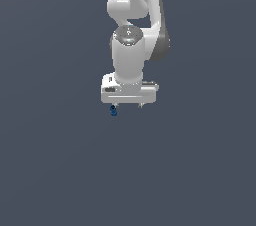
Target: Pick up the object and move it to a goal position.
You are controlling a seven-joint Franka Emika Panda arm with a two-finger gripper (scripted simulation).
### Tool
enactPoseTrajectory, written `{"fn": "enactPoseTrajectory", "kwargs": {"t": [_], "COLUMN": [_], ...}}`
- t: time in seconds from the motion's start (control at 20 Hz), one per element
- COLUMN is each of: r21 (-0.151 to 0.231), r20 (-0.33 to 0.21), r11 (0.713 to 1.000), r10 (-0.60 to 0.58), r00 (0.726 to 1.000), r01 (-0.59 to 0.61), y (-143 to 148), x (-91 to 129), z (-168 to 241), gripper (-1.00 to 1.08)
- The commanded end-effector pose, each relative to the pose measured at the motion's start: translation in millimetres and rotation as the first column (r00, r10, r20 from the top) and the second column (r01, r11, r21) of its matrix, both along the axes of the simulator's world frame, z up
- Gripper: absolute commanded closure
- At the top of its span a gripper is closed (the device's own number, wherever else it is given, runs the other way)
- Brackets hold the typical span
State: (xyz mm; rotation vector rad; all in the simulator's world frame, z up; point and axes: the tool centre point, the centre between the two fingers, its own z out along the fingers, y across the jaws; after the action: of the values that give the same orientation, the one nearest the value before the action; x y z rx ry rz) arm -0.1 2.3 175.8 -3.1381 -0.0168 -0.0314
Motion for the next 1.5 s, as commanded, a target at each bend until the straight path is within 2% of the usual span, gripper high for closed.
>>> {"fn": "enactPoseTrajectory", "kwargs": {"t": [0.0, 0.4, 0.75, 1.1, 1.45], "r21": [0.000, -0.008, -0.008, -0.009, -0.010], "r20": [0.000, -0.015, -0.015, -0.016, -0.018], "r11": [1.000, 0.999, 1.000, 0.999, 0.988], "r10": [0.000, -0.037, -0.027, 0.037, 0.156], "r00": [1.000, 0.999, 1.000, 0.999, 0.988], "r01": [0.000, 0.037, 0.027, -0.038, -0.157], "y": [0.0, -25.3, -26.7, -33.7, -45.6], "x": [0.0, -7.3, -8.2, -13.7, -24.7], "z": [0.0, 7.3, 5.6, -5.1, -24.5], "gripper": [-0.92, -0.92, -0.92, -0.92, -0.92]}}
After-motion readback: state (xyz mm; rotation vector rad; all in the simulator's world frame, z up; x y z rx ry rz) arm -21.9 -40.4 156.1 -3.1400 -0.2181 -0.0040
